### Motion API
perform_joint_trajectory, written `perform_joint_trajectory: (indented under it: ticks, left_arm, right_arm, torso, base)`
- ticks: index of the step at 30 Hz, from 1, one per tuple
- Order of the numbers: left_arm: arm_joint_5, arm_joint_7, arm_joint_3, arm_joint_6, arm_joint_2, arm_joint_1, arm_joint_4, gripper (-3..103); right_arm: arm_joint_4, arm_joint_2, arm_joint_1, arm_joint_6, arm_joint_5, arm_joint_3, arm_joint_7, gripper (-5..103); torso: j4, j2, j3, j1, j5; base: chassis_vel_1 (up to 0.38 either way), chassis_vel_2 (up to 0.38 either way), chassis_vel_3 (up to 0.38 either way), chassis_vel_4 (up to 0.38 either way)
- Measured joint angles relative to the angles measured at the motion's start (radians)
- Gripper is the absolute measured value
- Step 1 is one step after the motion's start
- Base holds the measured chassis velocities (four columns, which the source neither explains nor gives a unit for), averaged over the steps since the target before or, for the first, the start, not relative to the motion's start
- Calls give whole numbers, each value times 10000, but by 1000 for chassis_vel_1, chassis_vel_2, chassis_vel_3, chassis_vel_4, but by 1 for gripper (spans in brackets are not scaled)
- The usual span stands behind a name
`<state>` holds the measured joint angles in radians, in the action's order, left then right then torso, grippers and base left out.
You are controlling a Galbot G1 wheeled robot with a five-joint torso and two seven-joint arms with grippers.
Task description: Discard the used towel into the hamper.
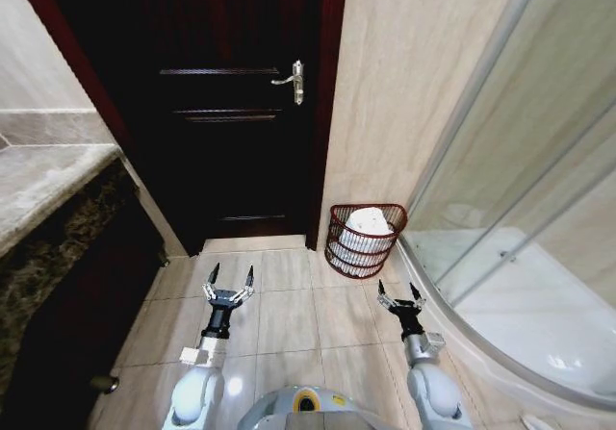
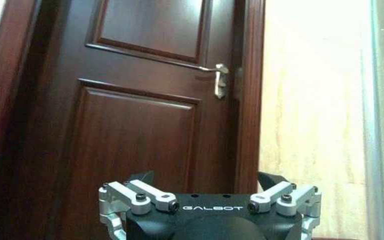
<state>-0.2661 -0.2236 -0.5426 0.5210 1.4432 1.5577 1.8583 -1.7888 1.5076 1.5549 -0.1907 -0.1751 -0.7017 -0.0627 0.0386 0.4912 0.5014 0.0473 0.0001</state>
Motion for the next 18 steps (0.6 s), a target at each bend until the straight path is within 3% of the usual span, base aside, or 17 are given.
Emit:
perform_joint_trajectory:
  ticks: [18]
  left_arm:
    - [14,-95,-2,107,12,9,-119,100]
  right_arm:
    - [60,121,48,-118,22,26,-12,100]
  torso:
    - [0,-239,-130,-114,-1]
  base:
    - [-94,-80,-84,-94]
